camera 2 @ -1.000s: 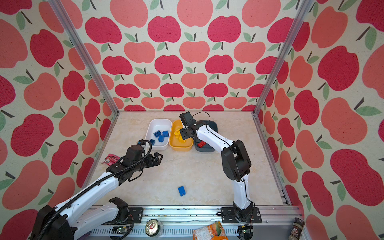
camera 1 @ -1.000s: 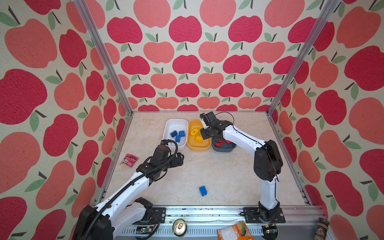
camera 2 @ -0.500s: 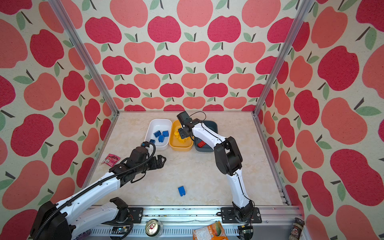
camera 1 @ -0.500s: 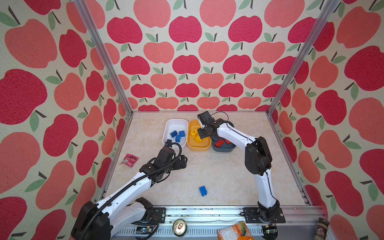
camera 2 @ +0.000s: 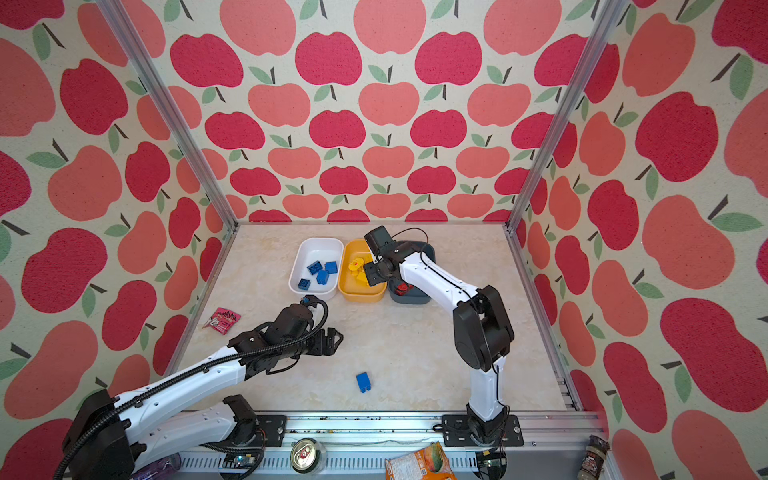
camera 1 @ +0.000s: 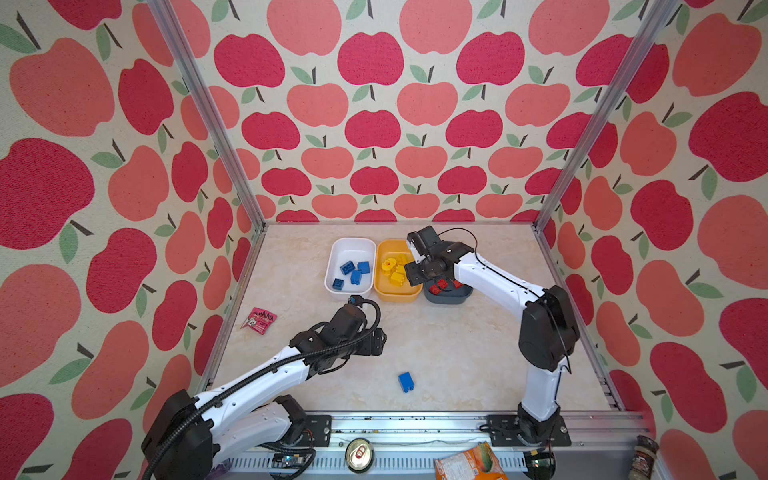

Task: Sort the legos into containers by color
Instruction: 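Carry the yellow brick into the yellow container and release it, then reach the left gripper to the blue brick while the right gripper withdraws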

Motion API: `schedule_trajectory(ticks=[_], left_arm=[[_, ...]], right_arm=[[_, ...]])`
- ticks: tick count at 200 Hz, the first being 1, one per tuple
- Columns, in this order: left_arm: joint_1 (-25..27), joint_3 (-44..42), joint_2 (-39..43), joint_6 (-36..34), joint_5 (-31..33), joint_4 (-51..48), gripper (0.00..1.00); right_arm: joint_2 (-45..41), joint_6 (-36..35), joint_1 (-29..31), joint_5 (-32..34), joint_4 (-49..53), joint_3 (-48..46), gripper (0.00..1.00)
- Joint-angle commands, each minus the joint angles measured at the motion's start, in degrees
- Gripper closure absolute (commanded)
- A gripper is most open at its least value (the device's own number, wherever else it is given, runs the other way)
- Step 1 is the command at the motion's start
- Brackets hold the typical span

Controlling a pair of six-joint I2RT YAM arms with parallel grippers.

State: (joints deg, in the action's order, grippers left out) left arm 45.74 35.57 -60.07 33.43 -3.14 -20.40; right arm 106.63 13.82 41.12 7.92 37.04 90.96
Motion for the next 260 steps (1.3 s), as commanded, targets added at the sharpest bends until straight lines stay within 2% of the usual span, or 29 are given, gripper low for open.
schedule_trajectory(ticks=[1, 51, 81, 111, 165, 212, 260], left_arm=[[3.74, 3.74, -1.54, -4.77, 1.28, -4.94, 0.11], [13.41, 11.54, -9.49, -15.28, 2.80, -12.21, 0.15], [16.93, 16.72, -16.18, -19.36, 3.38, -17.22, 0.17], [18.83, 20.16, -20.43, -22.71, 3.07, -19.50, 0.18], [20.86, 21.76, -23.65, -27.79, -1.25, -19.76, 0.21], [21.94, 22.82, -27.68, -30.75, -3.53, -19.01, 0.21], [22.38, 24.12, -32.25, -32.96, -1.90, -19.97, 0.22]], right_arm=[[-6.59, 2.00, 0.23, -4.13, 1.54, -5.29, 0.32], [-19.84, 3.87, 0.54, -7.88, 5.33, -17.29, 0.29], [-27.16, 5.21, 0.45, -8.38, 8.05, -23.72, 0.24], [-33.97, 7.98, -0.20, -10.81, 9.35, -30.28, 0.19], [-44.52, 11.64, -1.39, -14.83, 10.28, -39.78, 0.14], [-48.89, 12.13, -3.01, -15.82, 12.37, -42.18, 0.13], [-50.73, 11.75, -4.29, -15.98, 12.91, -43.01, 0.13]])
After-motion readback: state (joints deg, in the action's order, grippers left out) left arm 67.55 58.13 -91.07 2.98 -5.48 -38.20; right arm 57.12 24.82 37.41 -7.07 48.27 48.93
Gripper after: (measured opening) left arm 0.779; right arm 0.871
